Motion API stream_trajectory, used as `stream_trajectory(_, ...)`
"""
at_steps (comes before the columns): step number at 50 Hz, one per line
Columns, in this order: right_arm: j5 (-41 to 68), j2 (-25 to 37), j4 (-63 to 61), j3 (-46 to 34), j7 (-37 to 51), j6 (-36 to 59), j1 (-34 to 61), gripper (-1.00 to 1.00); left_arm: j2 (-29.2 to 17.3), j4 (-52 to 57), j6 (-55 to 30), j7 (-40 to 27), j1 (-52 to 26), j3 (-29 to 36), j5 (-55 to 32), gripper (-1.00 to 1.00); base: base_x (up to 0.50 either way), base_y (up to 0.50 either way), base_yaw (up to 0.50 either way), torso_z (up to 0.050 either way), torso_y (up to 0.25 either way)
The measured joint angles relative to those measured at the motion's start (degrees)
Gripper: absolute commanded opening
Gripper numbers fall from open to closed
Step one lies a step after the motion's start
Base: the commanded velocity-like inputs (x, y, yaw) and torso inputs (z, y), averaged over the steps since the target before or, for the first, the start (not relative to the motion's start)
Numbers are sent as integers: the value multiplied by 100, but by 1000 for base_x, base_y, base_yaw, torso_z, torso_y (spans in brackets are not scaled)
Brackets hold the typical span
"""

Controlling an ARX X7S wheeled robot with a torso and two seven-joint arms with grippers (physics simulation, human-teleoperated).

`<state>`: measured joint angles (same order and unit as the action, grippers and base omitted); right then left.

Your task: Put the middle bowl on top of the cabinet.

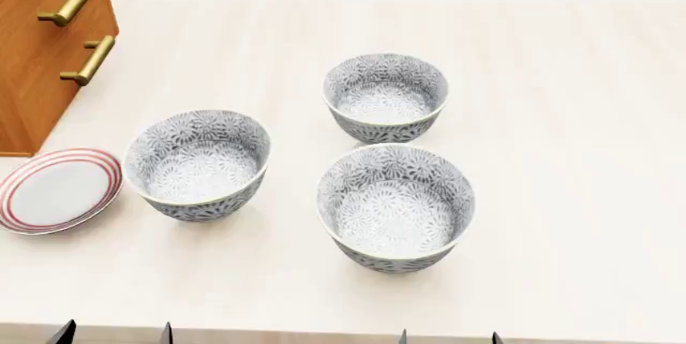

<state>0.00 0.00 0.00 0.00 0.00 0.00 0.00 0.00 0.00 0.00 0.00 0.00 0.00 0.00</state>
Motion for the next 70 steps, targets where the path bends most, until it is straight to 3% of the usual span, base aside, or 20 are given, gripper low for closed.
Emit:
stream_trajectory(17, 214, 196, -344, -188, 246, 99, -120, 100, -215, 398, -119, -212, 134, 225, -187, 100, 0, 0, 0, 0, 0)
stream_trajectory(26, 358, 348, -1271, -82, 505, 252, -538, 100, -347, 907, -301, -351, 311, 303, -267, 100, 0, 0, 0, 0, 0)
stream_trajectory(35, 507, 430, -2824, 528, 969, 102, -1542, 100, -446, 1112, -358, -462, 373, 371, -311, 100, 0, 0, 0, 0, 0)
stream_trajectory(50, 671, 187, -4433, 1932, 1904, -1449, -3622, 100, -654, 2199, -544, -630, 645, 203, -657, 100, 0, 133, 0, 0, 0)
stream_trajectory(70, 706, 29, -4900, 2581, 2395, -2136, -4381, 100, -854, 3174, -761, -943, 821, -256, -1133, 100, 0, 333, 0, 0, 0)
